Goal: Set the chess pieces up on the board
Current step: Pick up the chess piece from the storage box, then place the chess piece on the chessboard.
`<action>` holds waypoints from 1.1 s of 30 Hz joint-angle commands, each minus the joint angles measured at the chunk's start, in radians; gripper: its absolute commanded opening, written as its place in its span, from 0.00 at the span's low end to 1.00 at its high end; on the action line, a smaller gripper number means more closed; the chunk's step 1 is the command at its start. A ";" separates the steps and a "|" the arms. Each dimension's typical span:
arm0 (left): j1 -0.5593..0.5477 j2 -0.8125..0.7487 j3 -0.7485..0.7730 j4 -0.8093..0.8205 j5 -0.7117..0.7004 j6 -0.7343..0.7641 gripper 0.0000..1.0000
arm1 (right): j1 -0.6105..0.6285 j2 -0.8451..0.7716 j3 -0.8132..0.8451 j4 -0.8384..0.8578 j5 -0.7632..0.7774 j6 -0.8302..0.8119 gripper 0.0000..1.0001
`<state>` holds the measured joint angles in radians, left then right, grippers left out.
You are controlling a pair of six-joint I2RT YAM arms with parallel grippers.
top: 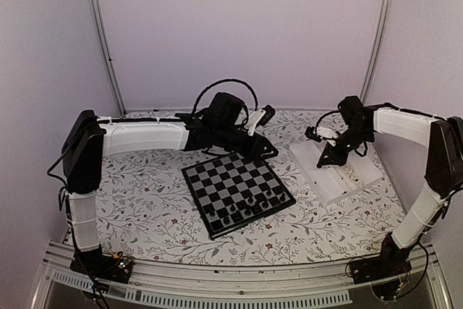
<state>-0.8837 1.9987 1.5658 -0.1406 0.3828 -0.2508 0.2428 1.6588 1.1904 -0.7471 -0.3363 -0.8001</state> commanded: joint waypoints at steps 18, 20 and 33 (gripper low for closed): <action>0.270 -0.319 -0.171 -0.129 -0.250 -0.040 0.32 | 0.618 0.141 0.356 -0.150 -0.066 0.052 0.14; 0.304 -0.349 -0.159 -0.156 -0.250 -0.025 0.33 | 0.676 0.194 0.422 -0.168 -0.052 0.061 0.14; 0.399 -0.511 -0.291 -0.098 -0.344 0.078 0.34 | 0.873 0.529 0.681 -0.248 -0.020 0.106 0.14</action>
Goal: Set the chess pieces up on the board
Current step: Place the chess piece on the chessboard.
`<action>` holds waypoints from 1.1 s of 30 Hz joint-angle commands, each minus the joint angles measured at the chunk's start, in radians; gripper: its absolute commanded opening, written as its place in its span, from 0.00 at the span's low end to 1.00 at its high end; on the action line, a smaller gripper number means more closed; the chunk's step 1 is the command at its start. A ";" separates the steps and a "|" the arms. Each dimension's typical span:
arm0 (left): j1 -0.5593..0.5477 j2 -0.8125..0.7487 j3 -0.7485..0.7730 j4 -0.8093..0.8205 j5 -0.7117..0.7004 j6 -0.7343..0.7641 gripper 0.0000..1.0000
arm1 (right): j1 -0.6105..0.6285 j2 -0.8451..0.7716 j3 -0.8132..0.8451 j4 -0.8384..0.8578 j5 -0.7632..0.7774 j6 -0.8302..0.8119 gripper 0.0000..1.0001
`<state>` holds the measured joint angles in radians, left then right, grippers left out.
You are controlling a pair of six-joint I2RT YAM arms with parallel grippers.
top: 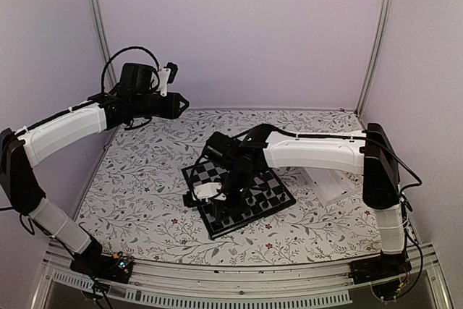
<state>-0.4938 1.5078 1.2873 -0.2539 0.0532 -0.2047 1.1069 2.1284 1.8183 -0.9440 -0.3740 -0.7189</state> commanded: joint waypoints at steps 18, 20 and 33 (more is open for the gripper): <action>0.013 -0.025 -0.009 0.013 0.014 0.033 0.34 | 0.010 0.137 0.078 -0.010 0.029 0.054 0.15; 0.013 -0.022 -0.009 0.011 0.018 0.032 0.34 | 0.010 0.139 0.078 -0.006 0.030 0.057 0.15; 0.014 -0.014 -0.006 0.007 0.033 0.033 0.34 | 0.010 0.153 0.073 0.020 0.053 0.065 0.21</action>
<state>-0.4904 1.5036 1.2827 -0.2527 0.0727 -0.1837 1.1183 2.2494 1.8729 -0.9398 -0.3355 -0.6662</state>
